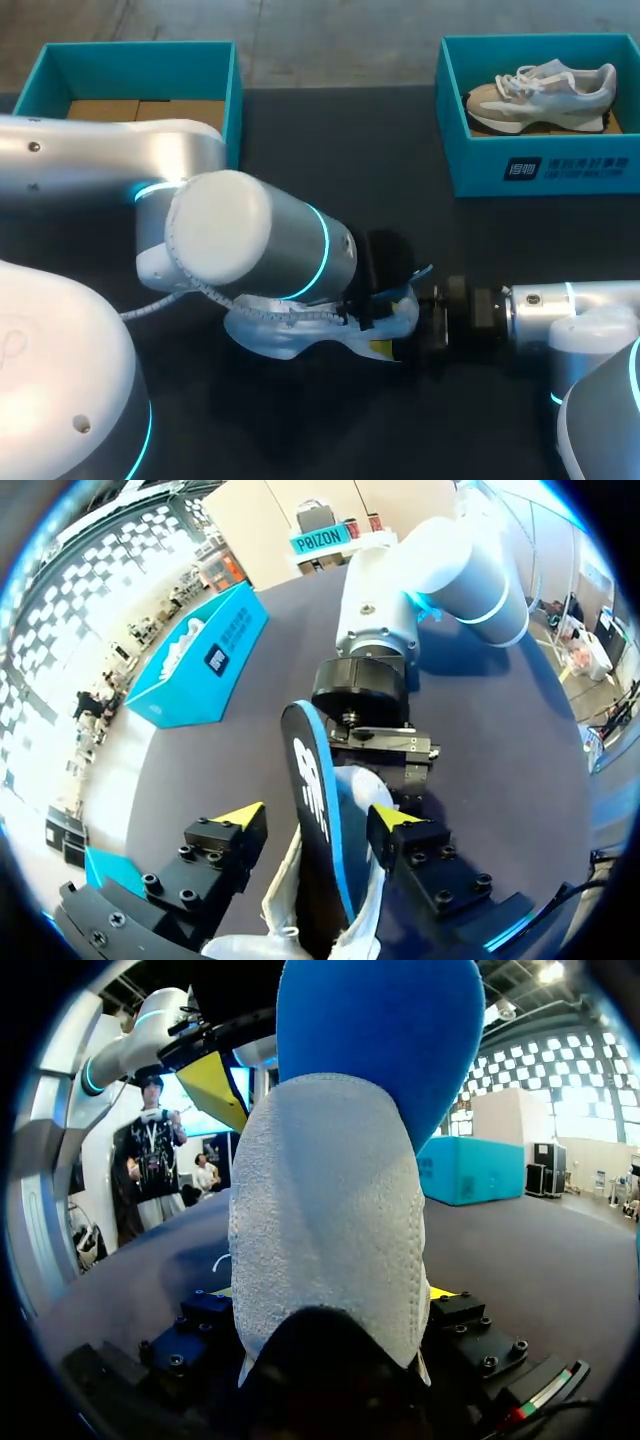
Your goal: Take the shoe out of the shoebox, open the shoe tongue, remove and reinsert the insole, then place the shoe into the shoebox
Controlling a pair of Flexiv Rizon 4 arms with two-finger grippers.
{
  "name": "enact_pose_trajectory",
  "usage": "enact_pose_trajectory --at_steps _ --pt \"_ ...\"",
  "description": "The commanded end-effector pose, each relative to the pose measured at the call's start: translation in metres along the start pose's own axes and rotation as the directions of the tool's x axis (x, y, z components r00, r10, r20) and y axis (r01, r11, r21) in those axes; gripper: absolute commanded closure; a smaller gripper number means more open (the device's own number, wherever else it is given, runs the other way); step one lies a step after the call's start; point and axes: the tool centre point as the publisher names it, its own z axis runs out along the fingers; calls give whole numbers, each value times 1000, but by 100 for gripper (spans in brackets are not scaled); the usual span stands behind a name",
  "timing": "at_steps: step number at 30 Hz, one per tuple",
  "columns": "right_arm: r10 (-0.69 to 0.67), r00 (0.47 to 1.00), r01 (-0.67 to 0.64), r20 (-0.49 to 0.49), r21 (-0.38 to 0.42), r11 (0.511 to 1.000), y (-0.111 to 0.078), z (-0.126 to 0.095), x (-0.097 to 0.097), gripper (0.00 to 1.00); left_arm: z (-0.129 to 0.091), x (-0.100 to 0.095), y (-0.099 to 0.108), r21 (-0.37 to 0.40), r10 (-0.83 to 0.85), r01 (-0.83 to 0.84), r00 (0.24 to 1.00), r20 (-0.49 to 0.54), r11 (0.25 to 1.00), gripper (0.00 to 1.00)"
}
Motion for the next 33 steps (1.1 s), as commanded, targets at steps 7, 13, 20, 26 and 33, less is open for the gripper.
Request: enact_pose_trajectory --at_steps 7,13,20,26,33 --pt "0 1000 0 3 3 1000 -1 1 1 100 8 6 6 10 2 -3 999 45 1000 42" --pt "0 1000 0 3 3 1000 -1 1 1 100 15 6 8 6 -5 4 997 74 1000 46" --pt "0 1000 0 3 3 1000 -1 1 1 100 18 0 7 12 -18 17 996 89 1000 50" --pt "0 1000 0 3 3 1000 -1 1 1 100 26 -7 5 13 -32 31 997 69 999 52" --pt "0 1000 0 3 3 1000 -1 1 1 100 30 -11 4 26 -45 43 997 57 999 59"
